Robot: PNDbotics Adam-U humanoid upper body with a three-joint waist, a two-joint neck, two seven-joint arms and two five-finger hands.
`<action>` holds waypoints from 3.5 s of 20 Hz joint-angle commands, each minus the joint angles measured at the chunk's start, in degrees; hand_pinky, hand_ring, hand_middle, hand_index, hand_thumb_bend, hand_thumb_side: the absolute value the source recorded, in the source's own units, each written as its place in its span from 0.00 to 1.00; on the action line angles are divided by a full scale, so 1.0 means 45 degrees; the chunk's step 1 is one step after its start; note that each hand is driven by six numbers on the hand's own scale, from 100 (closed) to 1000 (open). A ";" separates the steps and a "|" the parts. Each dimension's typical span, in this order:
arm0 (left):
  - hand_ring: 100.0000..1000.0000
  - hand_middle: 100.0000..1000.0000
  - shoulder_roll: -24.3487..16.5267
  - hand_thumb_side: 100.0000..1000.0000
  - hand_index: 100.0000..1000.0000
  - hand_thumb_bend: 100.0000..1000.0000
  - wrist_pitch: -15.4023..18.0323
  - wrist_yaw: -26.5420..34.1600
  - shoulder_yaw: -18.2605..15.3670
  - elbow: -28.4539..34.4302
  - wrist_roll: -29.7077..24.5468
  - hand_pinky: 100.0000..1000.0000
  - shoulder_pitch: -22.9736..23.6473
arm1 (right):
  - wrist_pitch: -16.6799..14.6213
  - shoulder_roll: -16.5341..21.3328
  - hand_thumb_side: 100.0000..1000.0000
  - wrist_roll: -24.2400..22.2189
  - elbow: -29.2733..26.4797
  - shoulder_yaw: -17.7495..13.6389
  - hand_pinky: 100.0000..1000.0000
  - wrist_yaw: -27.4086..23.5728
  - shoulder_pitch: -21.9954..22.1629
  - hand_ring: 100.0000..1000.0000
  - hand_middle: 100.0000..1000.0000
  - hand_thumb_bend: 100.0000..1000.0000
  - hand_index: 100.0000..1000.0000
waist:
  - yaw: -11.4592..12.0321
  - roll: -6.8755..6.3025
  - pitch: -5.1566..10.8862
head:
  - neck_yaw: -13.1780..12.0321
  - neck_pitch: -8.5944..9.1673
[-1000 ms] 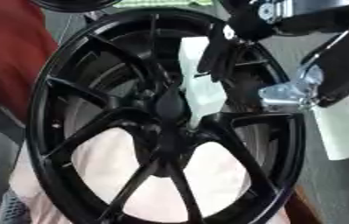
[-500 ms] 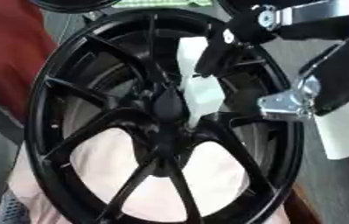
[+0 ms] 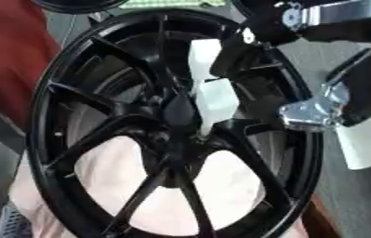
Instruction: Pull the pin out of the wheel hub.
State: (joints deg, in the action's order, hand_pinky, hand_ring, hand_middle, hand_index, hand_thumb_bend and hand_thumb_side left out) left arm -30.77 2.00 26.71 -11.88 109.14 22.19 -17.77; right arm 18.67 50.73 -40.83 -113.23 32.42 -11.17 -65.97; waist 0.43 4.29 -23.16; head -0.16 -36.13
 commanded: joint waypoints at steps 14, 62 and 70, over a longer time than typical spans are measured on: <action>0.66 0.59 -0.0096 0.64 0.71 0.12 -0.0013 0.0074 -0.0016 0.0138 -0.0109 0.67 -0.0215 | -0.0380 0.0167 0.41 0.0216 0.0488 -0.0138 0.83 0.0529 0.0004 0.85 0.82 0.10 0.85 | 0.0186 -0.0103 0.0034 | 0.0064 0.0119; 0.66 0.59 0.0217 0.67 0.70 0.10 -0.0046 0.0171 -0.0017 0.0169 -0.0209 0.67 -0.0361 | -0.1497 -0.0358 0.32 -0.0577 0.1898 0.0276 0.81 0.1910 0.0254 0.81 0.77 0.19 0.82 | 0.0597 0.0056 -0.0539 | 0.0169 -0.0397; 0.66 0.59 0.0252 0.67 0.70 0.10 -0.0054 0.0154 -0.0019 0.0171 -0.0250 0.67 -0.0383 | -0.1503 -0.0472 0.31 -0.0354 0.2091 0.0305 0.81 0.2102 0.0232 0.81 0.77 0.19 0.82 | 0.0620 0.0081 -0.0583 | 0.0184 -0.0429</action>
State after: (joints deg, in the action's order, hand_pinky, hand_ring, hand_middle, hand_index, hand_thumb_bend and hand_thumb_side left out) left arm -28.74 1.64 27.27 -11.84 109.13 21.34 -18.85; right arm 11.85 47.69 -42.82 -103.90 34.56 -2.09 -64.03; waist 3.17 4.95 -26.87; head 0.60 -38.00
